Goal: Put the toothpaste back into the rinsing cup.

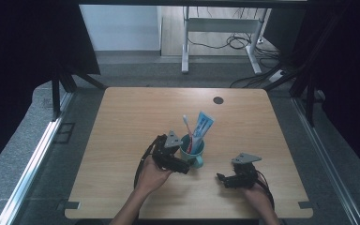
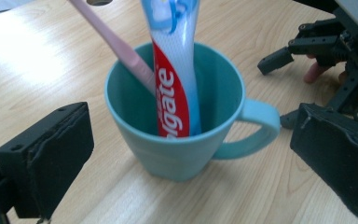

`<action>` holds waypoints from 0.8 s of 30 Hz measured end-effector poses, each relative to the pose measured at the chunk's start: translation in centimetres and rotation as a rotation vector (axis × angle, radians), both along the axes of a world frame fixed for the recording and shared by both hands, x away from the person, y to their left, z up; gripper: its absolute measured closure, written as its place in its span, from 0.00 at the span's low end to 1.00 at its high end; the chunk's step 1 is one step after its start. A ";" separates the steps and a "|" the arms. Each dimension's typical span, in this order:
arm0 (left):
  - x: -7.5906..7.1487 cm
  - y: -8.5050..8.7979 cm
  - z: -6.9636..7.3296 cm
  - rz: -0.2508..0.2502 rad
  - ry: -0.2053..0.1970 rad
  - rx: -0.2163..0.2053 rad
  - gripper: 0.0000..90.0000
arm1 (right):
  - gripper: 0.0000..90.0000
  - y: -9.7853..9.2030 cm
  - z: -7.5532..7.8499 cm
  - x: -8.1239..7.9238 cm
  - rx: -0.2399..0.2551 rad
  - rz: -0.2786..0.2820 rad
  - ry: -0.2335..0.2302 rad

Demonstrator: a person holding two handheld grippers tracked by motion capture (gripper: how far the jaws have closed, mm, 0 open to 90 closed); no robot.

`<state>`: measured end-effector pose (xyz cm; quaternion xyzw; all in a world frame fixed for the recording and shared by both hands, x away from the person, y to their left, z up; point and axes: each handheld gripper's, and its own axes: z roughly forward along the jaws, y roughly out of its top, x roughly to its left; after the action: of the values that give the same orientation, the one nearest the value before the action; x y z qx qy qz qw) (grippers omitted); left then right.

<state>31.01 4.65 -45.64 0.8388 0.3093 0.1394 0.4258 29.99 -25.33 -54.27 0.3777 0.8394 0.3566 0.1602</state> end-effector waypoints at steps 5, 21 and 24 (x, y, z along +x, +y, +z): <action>-0.7 0.7 -0.5 0.007 -0.006 0.005 0.00 | 0.12 0.0 0.0 0.0 0.000 -0.001 0.001; -2.6 2.9 -3.0 0.025 0.017 0.023 0.00 | 0.12 0.0 0.0 0.0 0.001 -0.001 -0.001; -2.9 3.2 -3.5 0.029 0.019 0.034 0.00 | 0.12 0.0 0.0 0.0 0.001 -0.001 -0.001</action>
<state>28.14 7.89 -49.18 0.8427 0.3230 0.1426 0.4064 29.99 -25.31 -54.27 0.3778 0.8391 0.3569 0.1604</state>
